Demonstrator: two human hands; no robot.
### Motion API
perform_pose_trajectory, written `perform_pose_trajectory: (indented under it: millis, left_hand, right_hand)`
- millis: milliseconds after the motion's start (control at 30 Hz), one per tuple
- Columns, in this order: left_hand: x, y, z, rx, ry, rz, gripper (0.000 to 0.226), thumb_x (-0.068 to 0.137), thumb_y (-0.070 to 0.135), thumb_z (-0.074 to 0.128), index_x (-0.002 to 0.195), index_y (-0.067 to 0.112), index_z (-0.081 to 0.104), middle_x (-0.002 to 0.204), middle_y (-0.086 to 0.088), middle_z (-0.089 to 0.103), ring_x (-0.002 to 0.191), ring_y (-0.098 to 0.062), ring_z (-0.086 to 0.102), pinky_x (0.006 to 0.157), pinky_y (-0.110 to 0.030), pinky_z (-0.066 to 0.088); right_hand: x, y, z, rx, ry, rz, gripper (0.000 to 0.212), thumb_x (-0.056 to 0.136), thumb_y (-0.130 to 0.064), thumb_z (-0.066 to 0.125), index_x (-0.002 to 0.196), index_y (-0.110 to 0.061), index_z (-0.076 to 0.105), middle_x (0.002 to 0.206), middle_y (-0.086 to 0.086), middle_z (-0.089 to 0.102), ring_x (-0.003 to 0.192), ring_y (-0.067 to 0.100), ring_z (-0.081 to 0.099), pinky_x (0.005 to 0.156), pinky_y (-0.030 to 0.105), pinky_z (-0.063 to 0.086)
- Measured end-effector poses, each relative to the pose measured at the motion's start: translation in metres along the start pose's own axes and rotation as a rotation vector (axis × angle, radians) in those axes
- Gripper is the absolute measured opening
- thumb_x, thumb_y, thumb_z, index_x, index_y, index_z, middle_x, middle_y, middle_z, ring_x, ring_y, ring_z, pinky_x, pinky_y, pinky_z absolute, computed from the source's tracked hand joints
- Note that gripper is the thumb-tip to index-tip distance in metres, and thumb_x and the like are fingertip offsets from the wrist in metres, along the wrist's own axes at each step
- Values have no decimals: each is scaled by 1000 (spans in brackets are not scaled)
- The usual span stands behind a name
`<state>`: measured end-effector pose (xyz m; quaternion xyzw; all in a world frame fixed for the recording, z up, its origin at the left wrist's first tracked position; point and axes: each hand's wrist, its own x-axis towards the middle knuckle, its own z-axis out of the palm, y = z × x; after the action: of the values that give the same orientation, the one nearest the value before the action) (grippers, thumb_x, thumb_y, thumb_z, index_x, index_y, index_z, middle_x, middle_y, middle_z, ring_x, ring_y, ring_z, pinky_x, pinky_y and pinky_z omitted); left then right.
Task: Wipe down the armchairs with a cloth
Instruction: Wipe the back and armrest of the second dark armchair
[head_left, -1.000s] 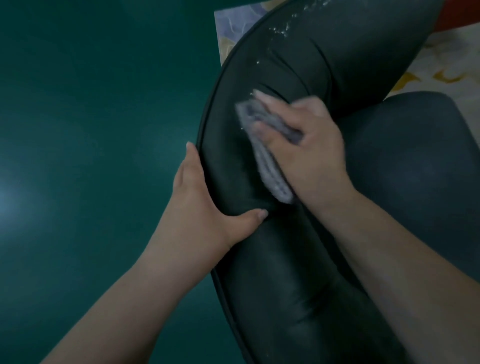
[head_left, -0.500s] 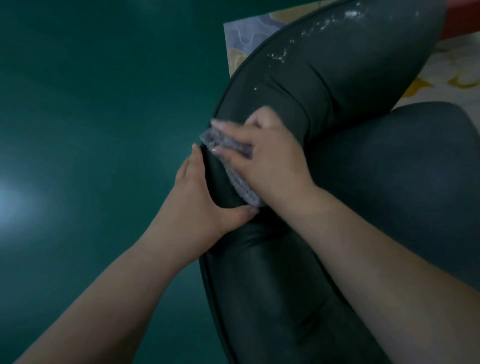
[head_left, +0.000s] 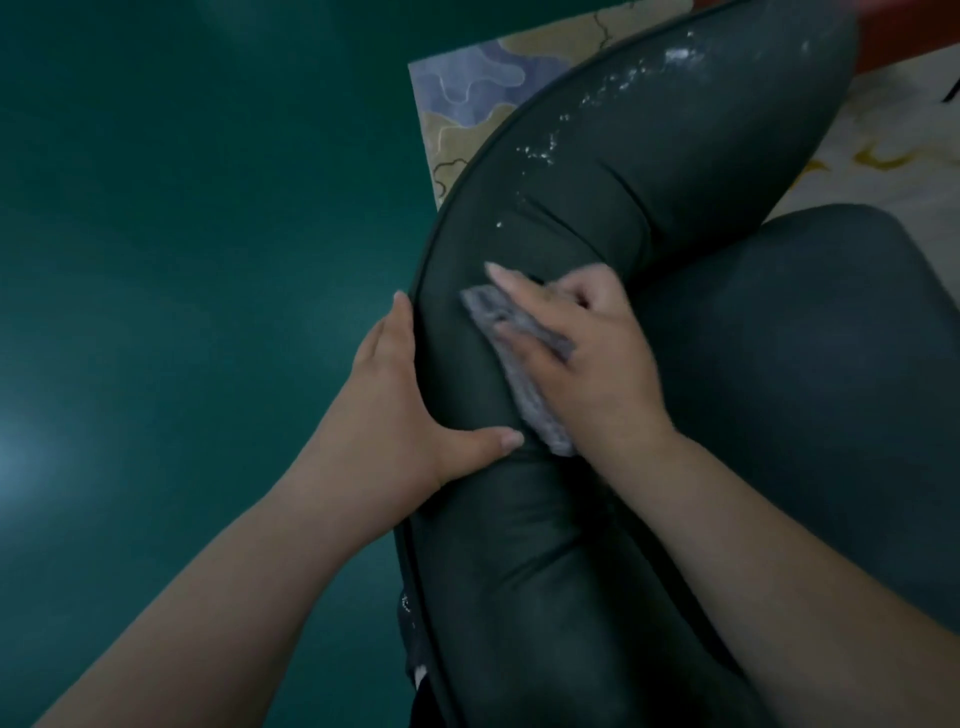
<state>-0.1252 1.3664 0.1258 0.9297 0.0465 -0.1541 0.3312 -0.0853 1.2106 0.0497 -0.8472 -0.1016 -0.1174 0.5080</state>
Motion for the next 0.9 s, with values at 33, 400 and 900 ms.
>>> perform_pose_trajectory:
  millis: [33,400,900]
  left_hand:
    - [4,-1,-3,-4,-20,4,137,45,56,77,154,21,1,158,8,17,134,6,19,99,-4,14]
    - [47,-16,-30,-37,-195,187,131,46,56,78,152,34,5,151,24,20,131,13,23,97,2,19]
    - [80,-25,-44,-81,-315,277,133,45,58,80,152,36,5,147,19,34,126,4,40,93,-3,29]
  right_hand:
    - [-6,9,-8,-22,21,41,45,87,-30,64,128,-39,50,96,2,40,84,11,49,79,18,45]
    - [27,-9,9,-89,55,93,44,86,-31,66,126,-43,52,94,-2,40,81,2,46,78,11,40]
    - [30,1,4,-166,238,316,36,90,-33,62,123,-44,53,87,-13,36,76,-3,44,74,6,36]
